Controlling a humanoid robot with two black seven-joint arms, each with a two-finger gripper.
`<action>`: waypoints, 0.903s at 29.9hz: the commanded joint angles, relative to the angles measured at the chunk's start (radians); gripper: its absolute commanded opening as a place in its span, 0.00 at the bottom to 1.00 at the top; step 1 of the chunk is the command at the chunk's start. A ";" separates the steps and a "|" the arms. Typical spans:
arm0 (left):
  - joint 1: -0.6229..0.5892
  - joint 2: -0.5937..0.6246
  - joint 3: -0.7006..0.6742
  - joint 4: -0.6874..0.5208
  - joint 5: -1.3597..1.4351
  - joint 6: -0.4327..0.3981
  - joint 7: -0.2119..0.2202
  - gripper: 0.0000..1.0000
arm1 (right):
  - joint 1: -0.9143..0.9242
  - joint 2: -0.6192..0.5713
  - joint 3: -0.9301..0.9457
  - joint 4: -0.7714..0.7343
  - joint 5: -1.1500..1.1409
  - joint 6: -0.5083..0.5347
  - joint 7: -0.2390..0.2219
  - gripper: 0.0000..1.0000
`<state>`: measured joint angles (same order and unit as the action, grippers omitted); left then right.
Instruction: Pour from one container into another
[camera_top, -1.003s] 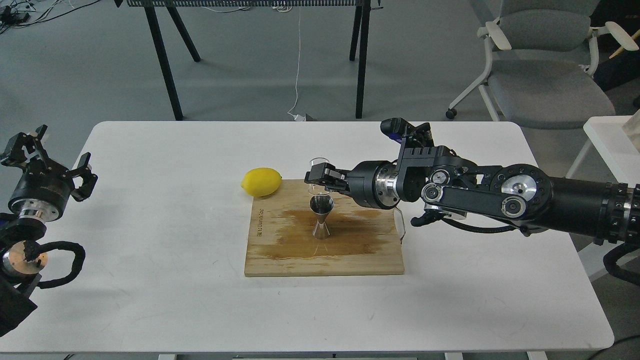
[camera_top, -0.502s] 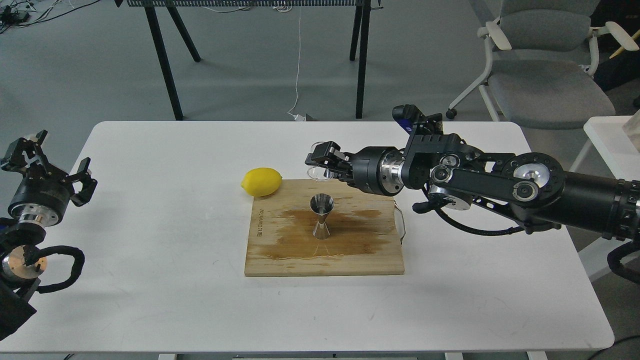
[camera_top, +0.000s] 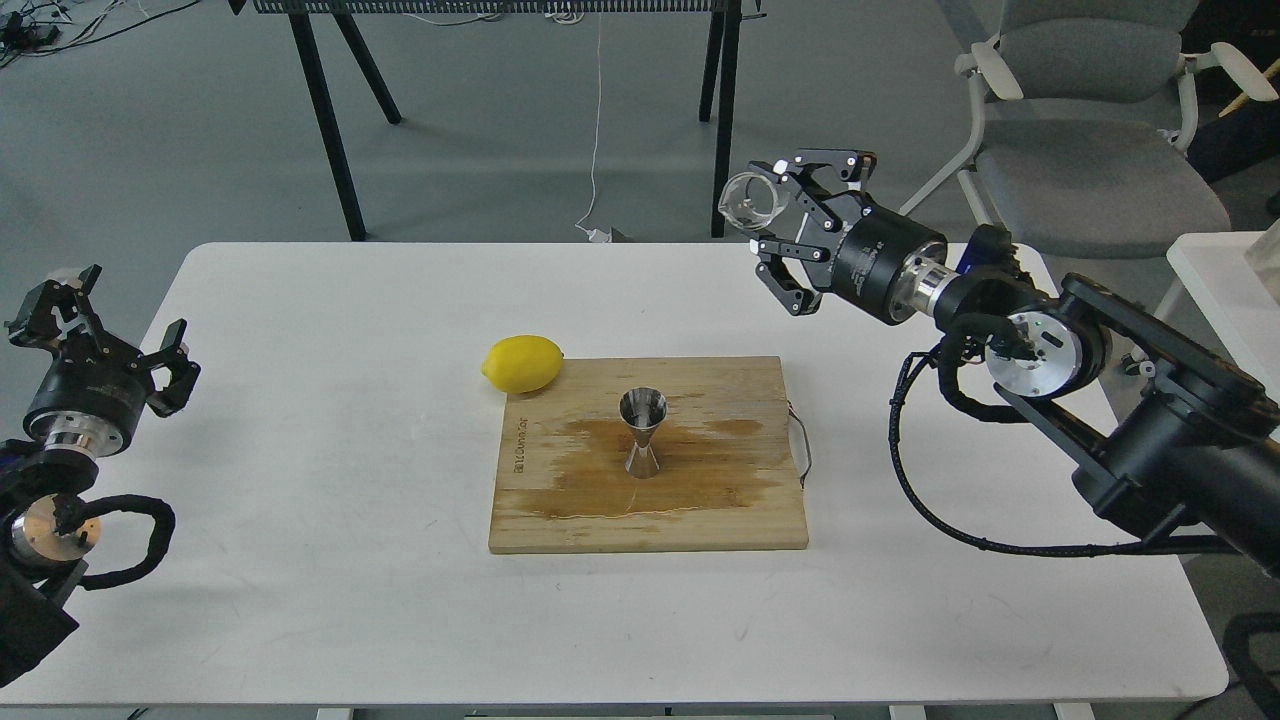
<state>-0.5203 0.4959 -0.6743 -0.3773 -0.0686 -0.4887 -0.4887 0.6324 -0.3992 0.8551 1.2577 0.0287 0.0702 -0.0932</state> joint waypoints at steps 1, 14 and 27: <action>0.000 -0.002 0.001 0.000 0.001 0.000 0.000 0.94 | -0.152 0.010 0.189 0.002 0.123 0.028 0.004 0.24; 0.002 -0.036 0.001 0.021 0.001 0.000 0.000 0.94 | -0.437 0.026 0.453 -0.047 0.477 0.020 0.007 0.24; 0.000 -0.037 0.001 0.021 0.003 0.000 0.000 0.94 | -0.465 0.077 0.443 -0.245 0.567 -0.030 0.006 0.24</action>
<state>-0.5201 0.4582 -0.6734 -0.3558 -0.0673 -0.4887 -0.4887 0.1644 -0.3284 1.3081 1.0392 0.5950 0.0580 -0.0817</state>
